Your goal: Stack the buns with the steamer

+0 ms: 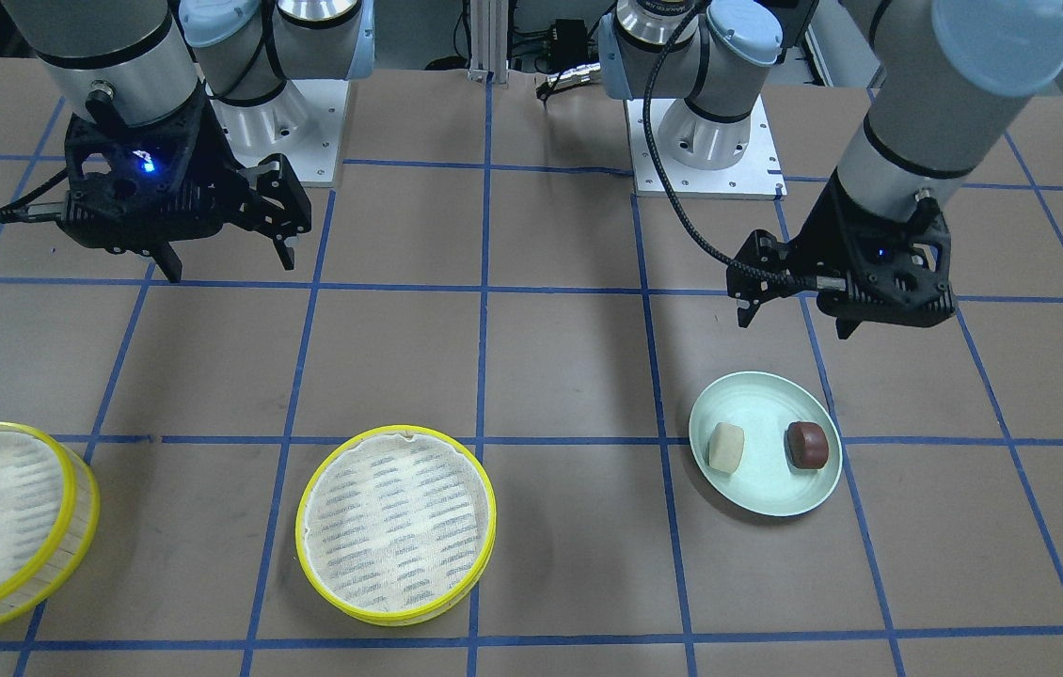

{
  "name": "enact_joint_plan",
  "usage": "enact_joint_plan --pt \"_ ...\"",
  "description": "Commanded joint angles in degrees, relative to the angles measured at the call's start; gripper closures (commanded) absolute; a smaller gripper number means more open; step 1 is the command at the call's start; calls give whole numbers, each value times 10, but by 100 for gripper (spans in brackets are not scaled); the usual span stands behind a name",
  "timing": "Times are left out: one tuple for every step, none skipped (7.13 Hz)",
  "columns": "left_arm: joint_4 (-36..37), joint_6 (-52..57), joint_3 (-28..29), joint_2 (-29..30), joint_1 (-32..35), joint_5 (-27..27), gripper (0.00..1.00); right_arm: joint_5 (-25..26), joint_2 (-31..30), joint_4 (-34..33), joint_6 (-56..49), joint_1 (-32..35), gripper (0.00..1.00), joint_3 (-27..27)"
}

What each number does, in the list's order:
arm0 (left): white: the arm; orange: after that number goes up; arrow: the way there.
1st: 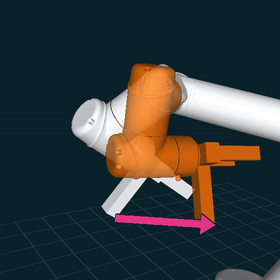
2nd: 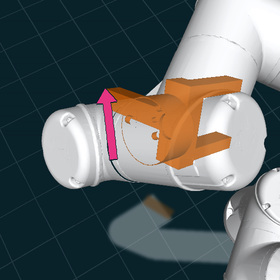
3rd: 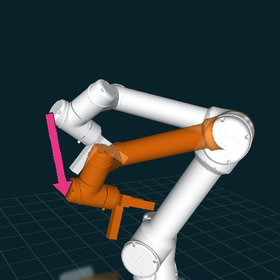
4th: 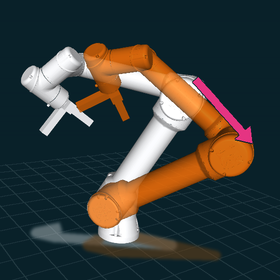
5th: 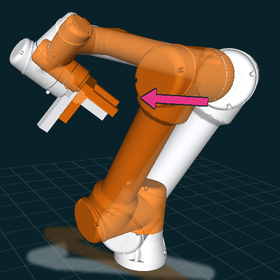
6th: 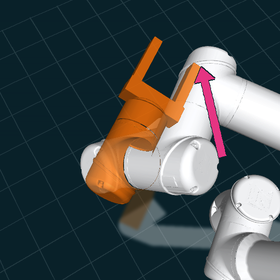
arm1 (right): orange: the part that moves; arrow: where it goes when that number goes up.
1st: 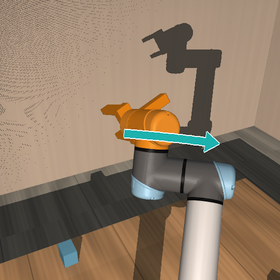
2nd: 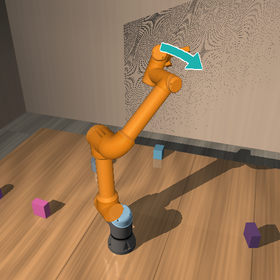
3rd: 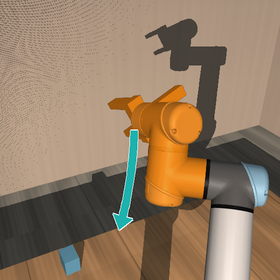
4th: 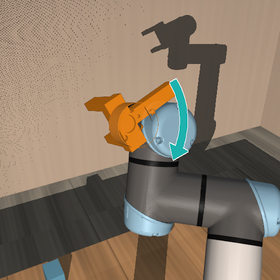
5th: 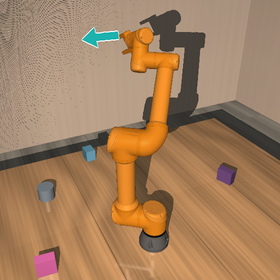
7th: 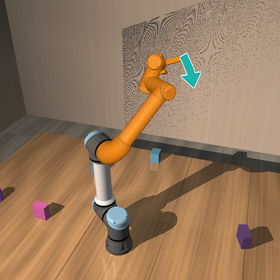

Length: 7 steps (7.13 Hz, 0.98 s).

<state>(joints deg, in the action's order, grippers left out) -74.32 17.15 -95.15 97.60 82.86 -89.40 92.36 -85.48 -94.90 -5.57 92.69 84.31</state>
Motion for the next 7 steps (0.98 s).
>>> enact_joint_plan --pt "58 63 -43 47 -10 17 0 10 13 -14 -3 -49 0 1" --pt "59 65 -43 73 -10 34 0 -28 18 -14 -27 -90 0 1" --pt "59 64 -43 100 -10 34 0 -19 29 -15 -44 -127 0 1" --pt "62 66 -43 124 -10 34 1 -10 45 -21 -98 -166 0 -1" --pt "68 68 -43 142 -12 32 2 -10 78 -74 -159 -221 0 -5" --pt "73 77 -43 156 -23 32 3 -13 120 -112 -221 -266 0 -10" --pt "74 94 -44 168 -26 30 17 -10 159 -153 -256 -285 0 -19"
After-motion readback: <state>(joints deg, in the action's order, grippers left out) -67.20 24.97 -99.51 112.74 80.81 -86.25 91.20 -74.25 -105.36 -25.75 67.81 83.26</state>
